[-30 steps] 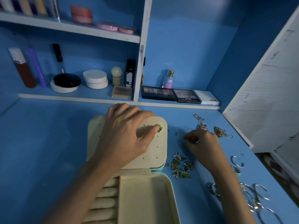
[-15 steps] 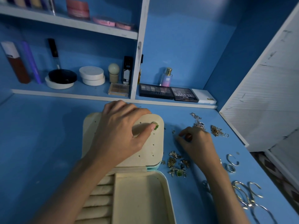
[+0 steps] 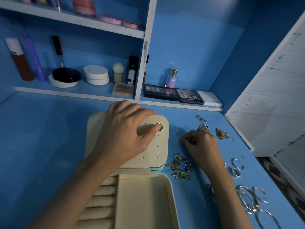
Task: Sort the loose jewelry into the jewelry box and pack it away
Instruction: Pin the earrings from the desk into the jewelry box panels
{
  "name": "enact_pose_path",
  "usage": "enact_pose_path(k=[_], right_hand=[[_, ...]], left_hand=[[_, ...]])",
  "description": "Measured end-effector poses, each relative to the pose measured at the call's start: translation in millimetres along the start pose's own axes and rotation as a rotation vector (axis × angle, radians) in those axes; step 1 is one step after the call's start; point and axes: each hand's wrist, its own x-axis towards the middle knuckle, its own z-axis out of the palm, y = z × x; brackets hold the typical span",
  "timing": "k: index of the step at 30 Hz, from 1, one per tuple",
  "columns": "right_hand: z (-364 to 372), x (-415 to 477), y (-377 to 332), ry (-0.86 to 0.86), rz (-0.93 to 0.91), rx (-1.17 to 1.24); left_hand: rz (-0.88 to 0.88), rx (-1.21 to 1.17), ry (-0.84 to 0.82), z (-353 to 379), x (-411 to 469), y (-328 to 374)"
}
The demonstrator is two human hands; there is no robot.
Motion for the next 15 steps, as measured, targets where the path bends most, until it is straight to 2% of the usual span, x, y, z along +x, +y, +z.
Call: enact_pose_path(k=[15], right_hand=[[-6.6,-3.0,0.5,-0.013,-0.009,0.027]], left_hand=[[-0.005,-0.011,-0.022,0.3,0.3,-1.1]])
